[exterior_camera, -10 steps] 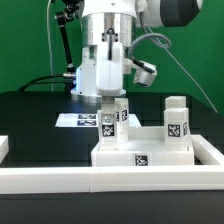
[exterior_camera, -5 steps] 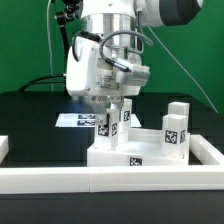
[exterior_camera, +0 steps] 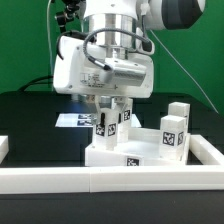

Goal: Assemble square table

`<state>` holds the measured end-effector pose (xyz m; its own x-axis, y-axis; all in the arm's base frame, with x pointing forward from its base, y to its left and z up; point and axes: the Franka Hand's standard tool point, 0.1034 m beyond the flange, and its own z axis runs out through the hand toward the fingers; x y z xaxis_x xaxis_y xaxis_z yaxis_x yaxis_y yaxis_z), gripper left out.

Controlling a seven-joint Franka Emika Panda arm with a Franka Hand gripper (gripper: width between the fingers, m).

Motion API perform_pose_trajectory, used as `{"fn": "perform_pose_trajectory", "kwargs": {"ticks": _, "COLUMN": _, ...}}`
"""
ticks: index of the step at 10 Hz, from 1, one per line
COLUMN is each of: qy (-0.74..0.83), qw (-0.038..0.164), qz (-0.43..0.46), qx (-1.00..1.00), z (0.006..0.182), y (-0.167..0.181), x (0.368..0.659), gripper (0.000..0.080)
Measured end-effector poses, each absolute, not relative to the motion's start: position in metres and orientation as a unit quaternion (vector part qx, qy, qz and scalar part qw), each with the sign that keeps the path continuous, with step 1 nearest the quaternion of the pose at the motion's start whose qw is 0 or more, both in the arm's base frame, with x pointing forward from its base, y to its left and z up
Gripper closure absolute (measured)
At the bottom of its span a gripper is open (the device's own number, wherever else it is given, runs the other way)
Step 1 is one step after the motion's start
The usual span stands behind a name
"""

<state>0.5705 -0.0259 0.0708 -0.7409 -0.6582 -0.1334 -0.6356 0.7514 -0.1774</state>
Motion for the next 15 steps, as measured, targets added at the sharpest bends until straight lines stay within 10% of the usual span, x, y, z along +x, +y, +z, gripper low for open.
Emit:
{"fn": "perform_pose_trajectory", "kwargs": {"ticks": 3, "qy": 0.930, "qw": 0.087, "qz": -0.057, "qx": -0.353, "z": 0.070, "y": -0.028, "x": 0.568, "gripper": 0.0496}}
{"fn": "perform_pose_trajectory", "kwargs": {"ticks": 6, "qy": 0.889, "qw": 0.076, "qz": -0.056, "qx": -0.449, "z": 0.069, "y": -0.031, "x": 0.567, "gripper": 0.0174}}
{"fn": "perform_pose_trajectory", "kwargs": {"ticks": 15, "qy": 0.686, "qw": 0.054, "qz": -0.077, "qx": -0.722, "z": 0.076, "y": -0.029, "x": 0.578, "gripper": 0.0150}}
